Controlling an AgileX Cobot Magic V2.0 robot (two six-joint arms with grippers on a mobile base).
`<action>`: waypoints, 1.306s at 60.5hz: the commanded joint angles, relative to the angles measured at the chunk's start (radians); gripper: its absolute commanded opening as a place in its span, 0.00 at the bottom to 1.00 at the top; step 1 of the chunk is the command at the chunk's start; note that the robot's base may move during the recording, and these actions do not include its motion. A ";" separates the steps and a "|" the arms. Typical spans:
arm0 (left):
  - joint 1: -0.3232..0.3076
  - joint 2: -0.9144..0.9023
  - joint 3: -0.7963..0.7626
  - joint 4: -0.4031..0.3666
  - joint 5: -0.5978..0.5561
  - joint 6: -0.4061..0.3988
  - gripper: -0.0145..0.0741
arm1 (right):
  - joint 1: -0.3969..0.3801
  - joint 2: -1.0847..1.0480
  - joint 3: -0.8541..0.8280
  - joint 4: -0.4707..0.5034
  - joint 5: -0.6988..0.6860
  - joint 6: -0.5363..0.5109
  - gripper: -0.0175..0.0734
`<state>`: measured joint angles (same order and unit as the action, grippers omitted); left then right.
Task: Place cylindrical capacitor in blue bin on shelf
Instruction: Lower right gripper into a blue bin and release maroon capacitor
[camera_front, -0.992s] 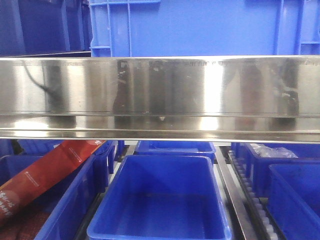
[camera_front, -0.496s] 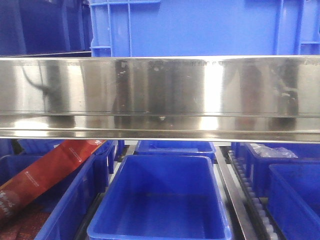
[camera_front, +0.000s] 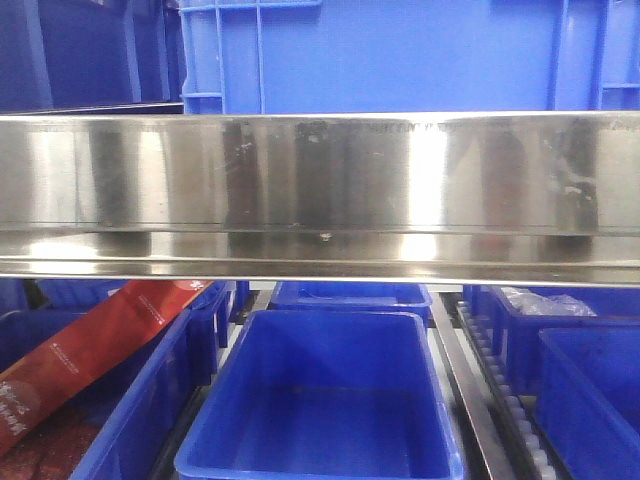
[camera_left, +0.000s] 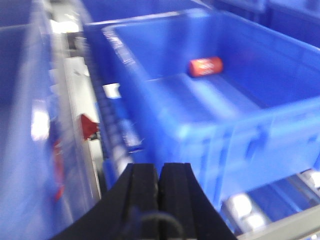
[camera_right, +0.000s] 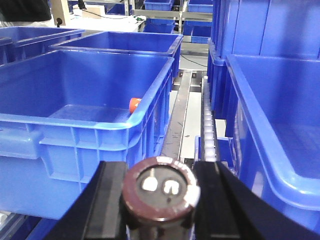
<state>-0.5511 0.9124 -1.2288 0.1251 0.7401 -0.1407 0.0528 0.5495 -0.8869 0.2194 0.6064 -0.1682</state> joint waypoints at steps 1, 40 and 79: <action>0.001 -0.107 0.088 0.047 -0.048 -0.068 0.04 | 0.002 -0.002 -0.008 0.001 -0.007 -0.006 0.03; 0.001 -0.488 0.311 0.087 0.013 -0.134 0.04 | 0.162 0.277 -0.260 -0.051 0.012 -0.055 0.03; 0.001 -0.488 0.311 0.087 0.011 -0.134 0.04 | 0.300 1.032 -0.953 -0.020 0.279 -0.069 0.03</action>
<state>-0.5511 0.4298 -0.9187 0.2113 0.7648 -0.2648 0.3511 1.5181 -1.8082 0.1981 0.8693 -0.2275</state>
